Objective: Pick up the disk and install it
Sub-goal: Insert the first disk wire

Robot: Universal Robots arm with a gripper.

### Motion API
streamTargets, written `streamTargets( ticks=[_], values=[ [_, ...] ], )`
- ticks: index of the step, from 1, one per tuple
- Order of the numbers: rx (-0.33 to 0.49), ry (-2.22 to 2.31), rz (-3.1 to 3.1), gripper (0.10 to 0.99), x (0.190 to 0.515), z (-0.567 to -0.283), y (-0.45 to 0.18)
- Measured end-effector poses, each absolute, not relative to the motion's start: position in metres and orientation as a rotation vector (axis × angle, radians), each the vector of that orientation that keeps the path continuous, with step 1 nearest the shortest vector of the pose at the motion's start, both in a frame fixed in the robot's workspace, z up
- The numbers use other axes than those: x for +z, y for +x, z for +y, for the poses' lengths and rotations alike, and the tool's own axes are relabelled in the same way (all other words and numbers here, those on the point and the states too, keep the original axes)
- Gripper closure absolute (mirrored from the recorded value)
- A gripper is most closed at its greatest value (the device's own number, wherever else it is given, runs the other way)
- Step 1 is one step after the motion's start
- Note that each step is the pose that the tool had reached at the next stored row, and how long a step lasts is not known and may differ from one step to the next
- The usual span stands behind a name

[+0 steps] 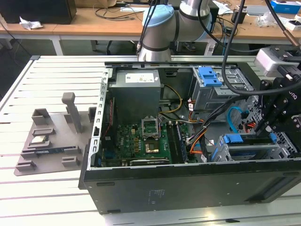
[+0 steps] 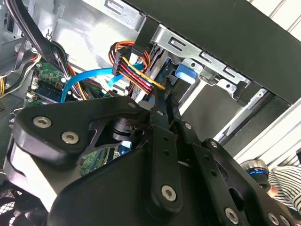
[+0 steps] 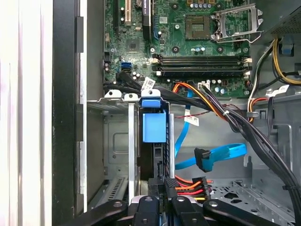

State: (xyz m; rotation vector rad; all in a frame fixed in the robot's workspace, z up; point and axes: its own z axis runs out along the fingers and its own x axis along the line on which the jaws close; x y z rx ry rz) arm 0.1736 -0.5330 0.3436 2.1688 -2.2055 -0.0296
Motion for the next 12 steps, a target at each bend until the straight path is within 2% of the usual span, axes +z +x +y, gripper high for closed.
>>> streamTargets(
  ticks=[12],
  values=[
    [-0.030,2.168,-2.205,0.918,0.3376,-0.5293,0.1736]
  ],
)
